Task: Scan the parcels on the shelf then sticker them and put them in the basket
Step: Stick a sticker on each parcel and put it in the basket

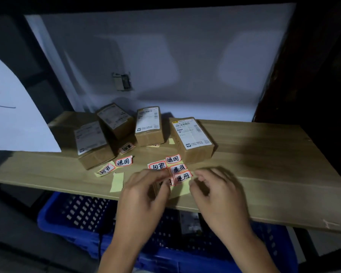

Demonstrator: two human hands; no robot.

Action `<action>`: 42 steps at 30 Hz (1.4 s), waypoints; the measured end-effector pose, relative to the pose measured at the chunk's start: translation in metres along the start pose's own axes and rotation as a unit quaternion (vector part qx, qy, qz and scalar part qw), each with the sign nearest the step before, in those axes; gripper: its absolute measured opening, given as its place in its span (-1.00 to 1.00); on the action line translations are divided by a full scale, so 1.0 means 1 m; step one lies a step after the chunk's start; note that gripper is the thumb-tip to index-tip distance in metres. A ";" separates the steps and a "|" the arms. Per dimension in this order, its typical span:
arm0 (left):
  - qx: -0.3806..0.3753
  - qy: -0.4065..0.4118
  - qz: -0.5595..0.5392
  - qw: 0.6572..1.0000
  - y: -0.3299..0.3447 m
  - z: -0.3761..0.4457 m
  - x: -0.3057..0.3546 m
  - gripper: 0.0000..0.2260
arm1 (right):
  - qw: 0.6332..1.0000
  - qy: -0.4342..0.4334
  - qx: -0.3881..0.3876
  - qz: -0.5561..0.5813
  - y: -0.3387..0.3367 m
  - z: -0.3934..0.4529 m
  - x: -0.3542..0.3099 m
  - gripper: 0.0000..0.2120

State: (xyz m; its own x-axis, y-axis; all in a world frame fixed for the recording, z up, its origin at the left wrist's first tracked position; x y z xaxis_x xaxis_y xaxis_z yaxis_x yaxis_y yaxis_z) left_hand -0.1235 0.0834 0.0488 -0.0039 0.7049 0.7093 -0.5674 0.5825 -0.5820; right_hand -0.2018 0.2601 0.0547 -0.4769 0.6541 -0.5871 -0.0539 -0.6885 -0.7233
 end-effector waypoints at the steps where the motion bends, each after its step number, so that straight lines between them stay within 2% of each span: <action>1: -0.001 0.004 0.022 1.000 0.003 0.006 -0.005 -0.79 | 1.000 -0.003 -0.013 -0.016 0.008 0.008 0.000 -0.78; 4: -0.021 -0.002 0.070 0.997 0.017 0.016 -0.018 -0.71 | 0.995 -0.012 -0.051 -0.082 0.027 0.023 0.000 -0.62; 6: -0.022 -0.014 0.105 0.994 0.025 0.016 -0.024 -0.68 | 0.993 -0.017 -0.062 -0.100 0.033 0.027 0.001 -0.60; 12: -0.009 -0.024 0.159 0.987 0.034 0.013 -0.027 -0.72 | 0.995 -0.018 -0.059 -0.078 0.036 0.033 0.005 -0.73; 20: -0.007 -0.036 0.164 0.986 0.035 0.012 -0.026 -0.71 | 0.990 -0.087 -0.079 -0.084 0.035 0.035 -0.010 -0.71; 26: -0.015 -0.042 0.169 0.985 0.035 0.013 -0.026 -0.72 | 0.979 -0.122 -0.127 -0.098 0.043 0.038 -0.016 -0.75; 30: -0.004 -0.040 0.166 0.985 0.034 0.013 -0.025 -0.74 | 0.975 -0.134 -0.154 -0.086 0.042 0.040 -0.013 -0.88; 34: -0.009 -0.039 0.171 0.985 0.034 0.012 -0.023 -0.73 | 0.974 -0.156 -0.155 -0.054 0.035 0.041 -0.019 -0.96; 38: -0.008 -0.035 0.171 0.985 0.033 0.012 -0.021 -0.72 | 0.979 -0.170 -0.113 -0.008 0.015 0.033 -0.017 -0.89; 40: -0.014 -0.036 0.172 0.984 0.033 0.013 -0.020 -0.73 | 0.985 -0.131 -0.079 0.078 0.004 0.029 -0.008 -0.85; 42: -0.015 -0.038 0.171 0.985 0.033 0.013 -0.021 -0.74 | 0.972 -0.055 -0.074 0.218 -0.003 0.025 0.004 -0.82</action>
State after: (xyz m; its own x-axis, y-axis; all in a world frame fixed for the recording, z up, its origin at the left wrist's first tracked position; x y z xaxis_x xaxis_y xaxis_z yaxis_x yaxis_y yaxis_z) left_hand -0.1530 0.0821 0.0198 -0.2518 0.8301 0.4976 -0.4978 0.3298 -0.8021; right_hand -0.2257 0.2569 0.0644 -0.5179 0.2678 -0.8125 0.2968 -0.8345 -0.4643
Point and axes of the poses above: each hand's wrist, its own z-axis towards the middle knuckle, its own y-axis out of the palm, x = y × z, the point moved 6 cm from there along z, towards the middle knuckle, and after that the axes turned 2 degrees about -y, right-handed, at the moved point
